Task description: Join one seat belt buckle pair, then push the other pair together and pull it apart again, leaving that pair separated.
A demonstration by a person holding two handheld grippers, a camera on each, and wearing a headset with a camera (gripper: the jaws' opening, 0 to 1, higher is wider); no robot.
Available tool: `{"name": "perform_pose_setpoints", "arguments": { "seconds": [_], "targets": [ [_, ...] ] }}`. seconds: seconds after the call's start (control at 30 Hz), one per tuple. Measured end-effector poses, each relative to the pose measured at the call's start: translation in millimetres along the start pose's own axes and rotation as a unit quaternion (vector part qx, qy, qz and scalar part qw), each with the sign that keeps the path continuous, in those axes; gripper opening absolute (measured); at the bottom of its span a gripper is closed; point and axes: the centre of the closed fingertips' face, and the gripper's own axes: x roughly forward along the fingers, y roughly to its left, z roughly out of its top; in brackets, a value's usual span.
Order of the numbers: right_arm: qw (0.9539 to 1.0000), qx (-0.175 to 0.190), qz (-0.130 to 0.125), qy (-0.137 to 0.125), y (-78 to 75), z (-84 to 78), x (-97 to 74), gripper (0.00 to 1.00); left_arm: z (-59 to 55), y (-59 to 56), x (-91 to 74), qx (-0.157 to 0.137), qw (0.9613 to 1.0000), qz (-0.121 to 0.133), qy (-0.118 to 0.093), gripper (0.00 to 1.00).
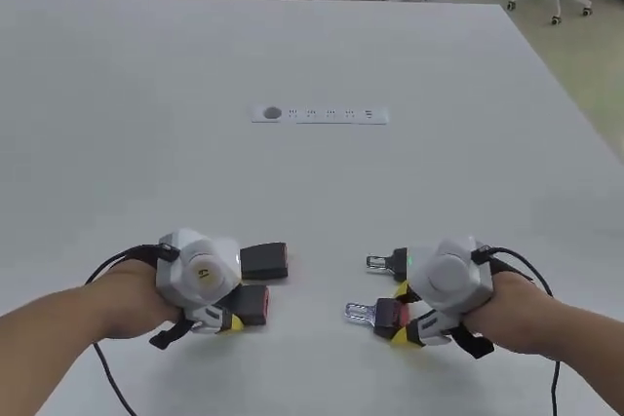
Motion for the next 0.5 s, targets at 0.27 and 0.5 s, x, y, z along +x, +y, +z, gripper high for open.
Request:
{"name": "perform_pose_setpoints", "arguments": {
  "seconds": [0.27,0.5],
  "targets": [
    [0.9996,-0.021,0.01,0.013,-0.1,0.2,0.4,0.33,-1.5,-1.2,1.5,0.014,0.9999,-0.006,0.007,0.34],
    [0.9992,-0.032,0.005,0.022,-1.8,3.7,-1.1,0.33,-1.7,-3.6,1.5,0.012,0.9998,-0.01,0.009,0.34]
  ]
}}
